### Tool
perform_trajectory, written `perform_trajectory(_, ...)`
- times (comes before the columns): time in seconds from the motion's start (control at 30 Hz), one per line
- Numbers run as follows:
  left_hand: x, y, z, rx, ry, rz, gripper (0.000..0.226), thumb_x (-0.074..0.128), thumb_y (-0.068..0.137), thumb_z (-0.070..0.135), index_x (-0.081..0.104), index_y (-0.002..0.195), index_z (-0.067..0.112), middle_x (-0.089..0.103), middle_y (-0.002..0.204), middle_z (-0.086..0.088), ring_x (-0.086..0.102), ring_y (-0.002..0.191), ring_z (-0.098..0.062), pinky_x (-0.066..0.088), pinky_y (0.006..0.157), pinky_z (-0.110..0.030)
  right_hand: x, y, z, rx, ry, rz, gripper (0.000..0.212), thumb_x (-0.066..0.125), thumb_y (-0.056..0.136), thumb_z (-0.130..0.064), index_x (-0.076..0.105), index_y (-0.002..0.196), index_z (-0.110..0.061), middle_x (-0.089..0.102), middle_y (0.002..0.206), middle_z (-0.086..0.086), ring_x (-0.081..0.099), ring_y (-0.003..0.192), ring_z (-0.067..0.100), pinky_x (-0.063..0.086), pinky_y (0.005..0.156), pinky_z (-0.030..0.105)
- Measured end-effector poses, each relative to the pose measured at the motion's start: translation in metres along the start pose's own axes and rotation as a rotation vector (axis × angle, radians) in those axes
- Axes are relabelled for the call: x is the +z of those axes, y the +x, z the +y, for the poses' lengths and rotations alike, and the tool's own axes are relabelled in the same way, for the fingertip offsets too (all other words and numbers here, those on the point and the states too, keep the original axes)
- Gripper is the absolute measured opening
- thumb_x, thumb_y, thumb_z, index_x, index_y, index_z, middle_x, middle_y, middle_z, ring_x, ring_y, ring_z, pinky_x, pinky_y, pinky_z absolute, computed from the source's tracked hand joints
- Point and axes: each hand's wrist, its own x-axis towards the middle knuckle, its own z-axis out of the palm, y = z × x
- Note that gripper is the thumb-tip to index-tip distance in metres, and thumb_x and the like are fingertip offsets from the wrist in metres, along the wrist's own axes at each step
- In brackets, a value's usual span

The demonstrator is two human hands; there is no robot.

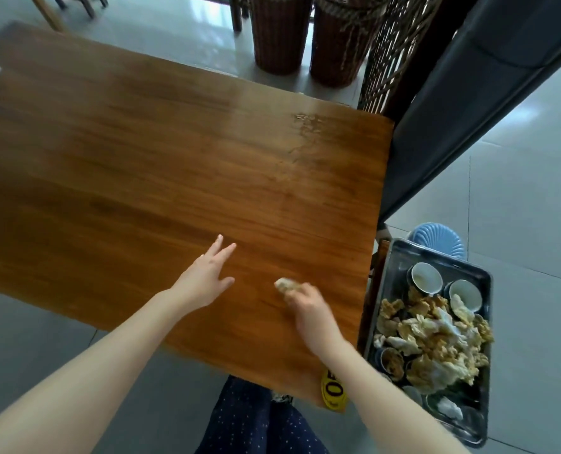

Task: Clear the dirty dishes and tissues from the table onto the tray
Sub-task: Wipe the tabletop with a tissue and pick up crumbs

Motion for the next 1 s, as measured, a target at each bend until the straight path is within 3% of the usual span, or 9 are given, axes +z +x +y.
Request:
perform_trajectory(0.1, -0.008, 0.011, -0.001, 0.001, -0.001, 0.013, 0.074, 0.058, 0.094, 0.024, 0.014, 0.152, 0.029, -0.006, 0.160, 0.005, 0.024, 0.144, -0.024, 0.038, 0.107, -0.033, -0.044, 0.042, 0.036, 0.395, 0.071, 0.306, 0.019, 0.054, 0.092, -0.001, 0.068, 0.105, -0.001, 0.059, 0.101, 0.009, 0.058, 0.097, 0.025, 0.048, 0.086, 0.029)
perform_trajectory(0.17, -0.013, 0.017, -0.004, 0.004, -0.010, 0.012, 0.073, 0.058, 0.094, 0.023, 0.015, 0.152, 0.029, -0.005, 0.160, 0.005, 0.024, 0.144, -0.024, 0.039, 0.107, -0.032, -0.053, 0.055, 0.042, 0.487, 0.063, 0.374, 0.020, 0.053, 0.094, -0.004, 0.066, 0.108, 0.001, 0.057, 0.103, 0.010, 0.058, 0.098, 0.026, 0.050, 0.087, 0.031)
perform_trajectory(0.33, -0.026, 0.034, -0.013, 0.017, -0.009, 0.025, 0.073, 0.059, 0.093, 0.023, 0.017, 0.152, 0.030, -0.004, 0.161, 0.005, 0.024, 0.144, -0.025, 0.040, 0.107, -0.034, 0.009, 0.043, -0.024, 0.200, 0.070, 0.198, 0.031, 0.052, 0.092, 0.003, 0.060, 0.122, -0.001, 0.056, 0.128, 0.009, 0.051, 0.123, 0.018, 0.037, 0.107, 0.022)
perform_trajectory(0.5, -0.036, 0.052, -0.018, 0.018, 0.014, 0.019, 0.073, 0.060, 0.092, 0.024, 0.018, 0.152, 0.030, -0.002, 0.161, 0.004, 0.024, 0.144, -0.026, 0.040, 0.108, -0.037, 0.035, 0.036, -0.054, -0.158, 0.005, -0.024, 0.031, 0.063, 0.085, 0.000, 0.065, 0.116, -0.007, 0.065, 0.112, 0.006, 0.061, 0.103, 0.021, 0.053, 0.090, 0.032)
perform_trajectory(0.6, -0.043, 0.064, -0.020, 0.039, 0.020, 0.014, 0.073, 0.060, 0.093, 0.023, 0.017, 0.152, 0.030, -0.002, 0.161, 0.003, 0.024, 0.143, -0.027, 0.040, 0.108, -0.036, 0.005, 0.066, -0.021, -0.020, -0.034, 0.147, 0.028, 0.067, 0.080, 0.001, 0.071, 0.105, -0.010, 0.068, 0.098, 0.006, 0.063, 0.085, 0.024, 0.054, 0.076, 0.036)
perform_trajectory(0.7, -0.047, 0.072, -0.022, 0.046, 0.025, -0.006, 0.073, 0.060, 0.093, 0.023, 0.017, 0.152, 0.028, -0.002, 0.161, 0.003, 0.026, 0.143, -0.026, 0.041, 0.107, -0.035, -0.033, 0.097, 0.020, 0.326, 0.037, 0.338, 0.023, 0.061, 0.088, -0.004, 0.067, 0.111, -0.006, 0.062, 0.097, 0.005, 0.059, 0.092, 0.022, 0.049, 0.079, 0.026)
perform_trajectory(0.8, -0.048, 0.079, -0.025, 0.040, 0.032, -0.027, 0.073, 0.059, 0.093, 0.023, 0.016, 0.152, 0.028, -0.003, 0.161, 0.003, 0.025, 0.143, -0.026, 0.039, 0.109, -0.035, -0.038, 0.110, 0.026, 0.480, 0.009, 0.438, 0.023, 0.058, 0.091, -0.005, 0.065, 0.113, -0.002, 0.059, 0.097, 0.006, 0.058, 0.093, 0.021, 0.046, 0.078, 0.022)
perform_trajectory(0.87, -0.048, 0.082, -0.025, 0.042, 0.029, -0.053, 0.073, 0.059, 0.093, 0.023, 0.016, 0.152, 0.028, -0.003, 0.161, 0.003, 0.025, 0.143, -0.025, 0.038, 0.109, -0.034, -0.017, 0.107, 0.001, 0.434, 0.001, 0.409, 0.022, 0.057, 0.090, -0.001, 0.067, 0.110, -0.004, 0.062, 0.099, 0.009, 0.059, 0.094, 0.024, 0.046, 0.080, 0.023)
perform_trajectory(1.0, -0.050, 0.091, -0.022, 0.064, 0.016, -0.083, 0.073, 0.059, 0.093, 0.022, 0.015, 0.152, 0.027, -0.004, 0.161, 0.003, 0.024, 0.144, -0.024, 0.038, 0.109, -0.033, 0.043, 0.083, -0.070, 0.012, 0.010, 0.092, 0.034, 0.065, 0.081, 0.004, 0.068, 0.113, -0.007, 0.066, 0.109, 0.009, 0.063, 0.095, 0.023, 0.052, 0.085, 0.025)
